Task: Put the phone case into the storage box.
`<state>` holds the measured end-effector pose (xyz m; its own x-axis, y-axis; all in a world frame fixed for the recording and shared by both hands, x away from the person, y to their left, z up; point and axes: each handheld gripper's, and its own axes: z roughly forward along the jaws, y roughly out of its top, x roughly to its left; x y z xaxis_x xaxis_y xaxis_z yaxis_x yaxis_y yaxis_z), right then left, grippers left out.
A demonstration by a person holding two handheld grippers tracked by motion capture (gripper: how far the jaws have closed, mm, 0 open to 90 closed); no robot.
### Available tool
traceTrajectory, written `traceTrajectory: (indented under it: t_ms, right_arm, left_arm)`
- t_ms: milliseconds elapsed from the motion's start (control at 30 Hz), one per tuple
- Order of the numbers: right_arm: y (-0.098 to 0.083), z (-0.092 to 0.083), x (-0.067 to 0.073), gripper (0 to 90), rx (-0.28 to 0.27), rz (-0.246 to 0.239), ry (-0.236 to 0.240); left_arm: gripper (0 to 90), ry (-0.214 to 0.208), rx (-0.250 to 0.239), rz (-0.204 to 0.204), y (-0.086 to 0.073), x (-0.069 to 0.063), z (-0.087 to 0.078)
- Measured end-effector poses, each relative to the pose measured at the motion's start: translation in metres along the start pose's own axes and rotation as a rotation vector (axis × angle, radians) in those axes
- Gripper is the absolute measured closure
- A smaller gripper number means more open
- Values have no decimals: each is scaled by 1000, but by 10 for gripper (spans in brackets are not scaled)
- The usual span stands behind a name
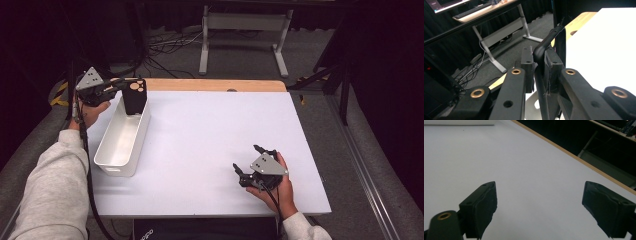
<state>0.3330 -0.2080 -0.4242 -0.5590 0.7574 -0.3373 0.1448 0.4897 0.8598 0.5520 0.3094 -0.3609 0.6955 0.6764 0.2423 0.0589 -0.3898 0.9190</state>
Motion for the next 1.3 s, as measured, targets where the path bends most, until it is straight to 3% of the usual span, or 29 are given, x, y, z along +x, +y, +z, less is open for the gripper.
traceTrajectory:
  t_ms: [267, 667, 800, 1033, 1100, 1200, 1300]
  right_arm:
    - [0, 0, 2, 134, 9, 1, 5]
    - [-1, -1, 1, 138, 4, 8, 13]
    - [0, -3, 0, 139, -2, 9, 14]
    - [0, -4, -1, 143, -13, 15, 21]
    - [0, -4, -1, 143, -12, 13, 25]
    - [0, -4, -1, 143, -14, 13, 30]
    - [0, -3, -1, 143, -15, 12, 34]
  left_arm:
    - [808, -7, -19, -32, -12, 3, 2]
    - [766, 33, -37, -73, -20, 4, 6]
    - [725, 61, 5, -77, -23, 5, 9]
    - [706, 68, 45, -99, -30, 7, 13]
    - [700, 73, 82, -104, -33, 8, 14]
    - [704, 67, 90, -130, -37, 9, 15]
    - [710, 73, 99, -124, -40, 9, 16]
